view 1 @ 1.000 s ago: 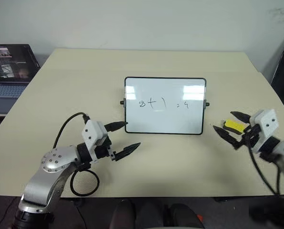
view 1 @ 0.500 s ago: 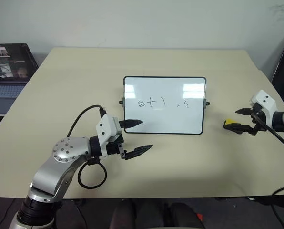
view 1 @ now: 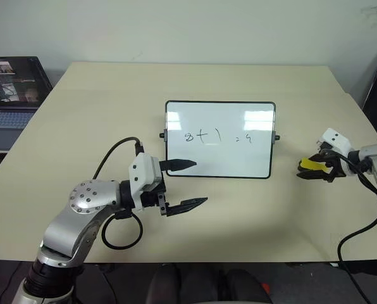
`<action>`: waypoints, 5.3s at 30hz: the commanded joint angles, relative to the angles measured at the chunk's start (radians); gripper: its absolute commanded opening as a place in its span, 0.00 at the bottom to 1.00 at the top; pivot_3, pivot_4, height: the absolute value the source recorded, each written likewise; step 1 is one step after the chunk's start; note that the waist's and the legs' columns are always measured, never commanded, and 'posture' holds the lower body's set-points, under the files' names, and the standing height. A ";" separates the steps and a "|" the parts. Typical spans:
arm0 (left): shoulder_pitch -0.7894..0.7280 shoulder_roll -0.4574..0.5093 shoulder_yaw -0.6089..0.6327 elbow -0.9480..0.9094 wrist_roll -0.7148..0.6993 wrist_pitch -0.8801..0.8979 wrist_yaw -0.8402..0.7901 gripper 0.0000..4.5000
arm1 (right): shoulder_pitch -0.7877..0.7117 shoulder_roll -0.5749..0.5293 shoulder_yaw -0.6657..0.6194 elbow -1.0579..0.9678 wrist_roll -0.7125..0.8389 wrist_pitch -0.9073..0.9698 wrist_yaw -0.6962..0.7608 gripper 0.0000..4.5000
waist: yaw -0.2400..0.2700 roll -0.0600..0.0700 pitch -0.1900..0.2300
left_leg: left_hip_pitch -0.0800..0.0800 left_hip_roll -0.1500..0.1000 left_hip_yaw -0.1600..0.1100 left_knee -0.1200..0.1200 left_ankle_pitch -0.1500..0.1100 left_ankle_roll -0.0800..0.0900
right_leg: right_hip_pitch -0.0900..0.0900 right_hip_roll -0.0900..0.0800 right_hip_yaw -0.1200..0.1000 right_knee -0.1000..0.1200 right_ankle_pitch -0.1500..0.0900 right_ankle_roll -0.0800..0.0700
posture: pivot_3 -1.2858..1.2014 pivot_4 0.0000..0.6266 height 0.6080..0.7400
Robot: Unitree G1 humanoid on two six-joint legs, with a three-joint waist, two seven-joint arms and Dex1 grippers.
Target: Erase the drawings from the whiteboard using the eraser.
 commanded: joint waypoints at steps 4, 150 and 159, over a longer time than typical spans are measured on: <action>-0.001 -0.004 0.010 -0.022 -0.008 -0.028 -0.011 1.00 | -0.050 -0.014 -0.013 0.048 -0.041 -0.056 0.033 0.99 | 0.000 0.000 0.000 | 0.000 0.000 0.000 0.000 0.000 0.000 | 0.000 0.000 0.000 0.000 0.000 0.000 | 0.52 0.24 1.00; 0.295 -0.134 0.212 -0.072 -0.019 0.075 0.377 1.00 | 0.933 0.461 -0.315 -1.414 0.350 0.005 -0.702 0.22 | 0.000 -0.001 -0.002 | -0.001 0.000 -0.011 0.000 -0.001 -0.001 | 0.001 0.001 -0.003 0.002 0.000 0.002 | 0.52 0.24 1.00; 0.098 -0.047 0.260 0.047 0.010 0.158 0.405 1.00 | 0.719 0.362 -0.192 -1.516 0.336 0.199 -0.686 0.22 | -0.004 -0.002 -0.001 | -0.001 0.000 -0.012 0.000 0.000 -0.001 | 0.000 0.001 -0.002 0.003 0.000 0.002 | 0.52 0.24 1.00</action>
